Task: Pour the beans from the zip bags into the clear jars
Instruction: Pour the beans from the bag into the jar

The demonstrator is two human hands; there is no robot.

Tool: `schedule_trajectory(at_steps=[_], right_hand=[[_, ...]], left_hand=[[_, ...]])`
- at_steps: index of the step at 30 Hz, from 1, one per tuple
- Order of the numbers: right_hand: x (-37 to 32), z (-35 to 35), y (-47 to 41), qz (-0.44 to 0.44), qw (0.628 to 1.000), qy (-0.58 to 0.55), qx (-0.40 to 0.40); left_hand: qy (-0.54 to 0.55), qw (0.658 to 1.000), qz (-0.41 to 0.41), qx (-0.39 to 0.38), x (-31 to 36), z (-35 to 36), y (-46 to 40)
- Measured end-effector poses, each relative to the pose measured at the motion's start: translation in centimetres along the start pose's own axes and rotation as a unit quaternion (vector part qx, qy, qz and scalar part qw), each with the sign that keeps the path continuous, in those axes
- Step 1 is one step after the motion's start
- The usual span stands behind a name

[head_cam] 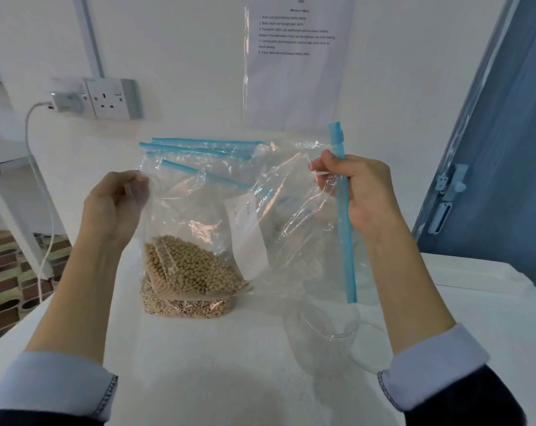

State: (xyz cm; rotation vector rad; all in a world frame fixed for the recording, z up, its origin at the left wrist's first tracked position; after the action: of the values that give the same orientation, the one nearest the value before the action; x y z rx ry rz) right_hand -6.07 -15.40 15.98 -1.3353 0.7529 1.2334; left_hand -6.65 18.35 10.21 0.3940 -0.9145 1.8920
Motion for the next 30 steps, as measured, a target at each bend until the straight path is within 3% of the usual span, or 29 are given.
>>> schedule_trajectory(at_steps=[5,9,16,19,30], right_hand=[[0.1,-1.0,0.4,-0.014,1.000,-0.020,0.015],[0.5,-1.9,1.0,-0.008,0.999,-0.040,0.020],[1.4,-3.0,1.8,-0.007,0.999,-0.035,0.021],[1.6,-3.2,2.2,-0.008,0.999,-0.046,0.019],[2.2,-3.2,2.5,0.002,0.997,-0.078,0.026]], left_hand=[[-0.022,0.995,0.039,-0.087,0.7,0.8,0.1],[-0.067,0.990,0.061,-0.104,1.4,1.3,0.0],[-0.085,0.988,0.079,-0.102,2.3,1.8,0.2],[-0.087,0.991,0.081,-0.054,2.7,2.3,0.7],[-0.057,0.997,0.043,-0.027,2.9,2.6,1.5]])
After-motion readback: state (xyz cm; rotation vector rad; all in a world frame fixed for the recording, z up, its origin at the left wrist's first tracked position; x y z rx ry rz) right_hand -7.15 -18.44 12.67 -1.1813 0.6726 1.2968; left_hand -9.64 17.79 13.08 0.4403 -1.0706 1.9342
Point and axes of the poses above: each hand's wrist, its own y-axis away from the middle knuckle, its own z-axis out of the palm, x = y × z, the point moved 2 cm from there along -y, towards the middle knuckle, and after that the axes turned 15 degrees about -x, right-handed, at the moved point
